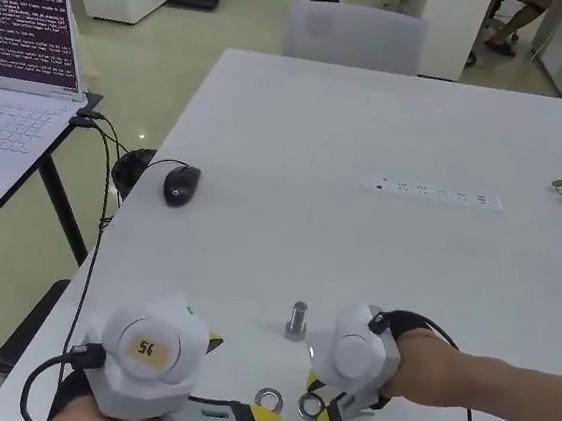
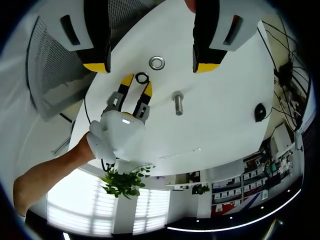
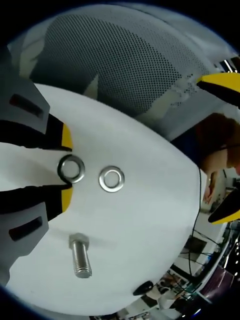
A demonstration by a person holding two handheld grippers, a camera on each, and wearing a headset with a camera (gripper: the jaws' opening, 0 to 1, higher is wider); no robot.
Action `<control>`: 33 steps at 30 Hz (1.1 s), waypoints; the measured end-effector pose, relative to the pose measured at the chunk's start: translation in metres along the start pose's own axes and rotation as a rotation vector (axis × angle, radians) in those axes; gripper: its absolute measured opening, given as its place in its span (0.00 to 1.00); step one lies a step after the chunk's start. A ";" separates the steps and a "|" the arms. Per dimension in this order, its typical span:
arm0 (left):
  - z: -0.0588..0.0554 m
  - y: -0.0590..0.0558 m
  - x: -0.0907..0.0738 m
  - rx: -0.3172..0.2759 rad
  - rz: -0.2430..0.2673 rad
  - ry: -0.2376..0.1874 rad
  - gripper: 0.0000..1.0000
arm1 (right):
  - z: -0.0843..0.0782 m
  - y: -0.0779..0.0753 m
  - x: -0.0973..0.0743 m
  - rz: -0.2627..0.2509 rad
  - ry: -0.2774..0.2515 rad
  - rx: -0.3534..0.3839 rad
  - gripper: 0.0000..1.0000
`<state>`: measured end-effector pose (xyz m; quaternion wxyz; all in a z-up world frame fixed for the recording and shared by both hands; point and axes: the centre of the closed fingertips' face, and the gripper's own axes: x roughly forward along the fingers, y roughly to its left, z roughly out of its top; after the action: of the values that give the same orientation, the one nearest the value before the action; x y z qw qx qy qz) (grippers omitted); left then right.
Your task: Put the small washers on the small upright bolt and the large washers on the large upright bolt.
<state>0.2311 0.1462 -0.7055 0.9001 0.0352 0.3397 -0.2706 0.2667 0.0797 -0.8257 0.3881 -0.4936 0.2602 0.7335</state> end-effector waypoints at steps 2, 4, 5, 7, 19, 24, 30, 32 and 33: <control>0.001 0.001 0.000 0.003 0.000 0.000 0.66 | 0.001 0.000 0.000 0.003 -0.002 -0.010 0.29; 0.002 0.001 0.000 0.004 0.000 -0.002 0.66 | 0.001 0.000 0.000 0.006 -0.001 -0.018 0.29; 0.003 0.001 0.000 0.005 -0.001 -0.002 0.66 | 0.001 0.000 0.000 0.010 -0.003 -0.026 0.29; 0.003 0.001 0.000 0.008 -0.001 -0.003 0.66 | 0.001 0.000 0.000 0.017 -0.004 -0.040 0.29; -0.001 0.001 -0.003 0.002 0.003 0.001 0.66 | 0.003 -0.001 0.001 0.064 0.016 -0.103 0.24; -0.003 0.005 -0.006 -0.010 0.017 -0.003 0.66 | 0.002 -0.002 0.000 0.057 0.011 -0.054 0.23; -0.002 0.007 -0.007 -0.014 0.025 -0.006 0.66 | -0.001 -0.007 -0.005 0.029 -0.020 0.019 0.23; -0.002 0.006 -0.007 -0.014 0.023 -0.006 0.66 | 0.000 -0.009 -0.007 0.018 -0.035 0.042 0.23; -0.002 0.006 -0.007 -0.013 0.022 -0.005 0.66 | 0.000 -0.010 -0.008 0.013 -0.040 0.050 0.23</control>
<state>0.2289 0.1548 -0.7032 0.9041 0.0324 0.3387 -0.2585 0.2764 0.0827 -0.8184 0.4005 -0.4675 0.2738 0.7390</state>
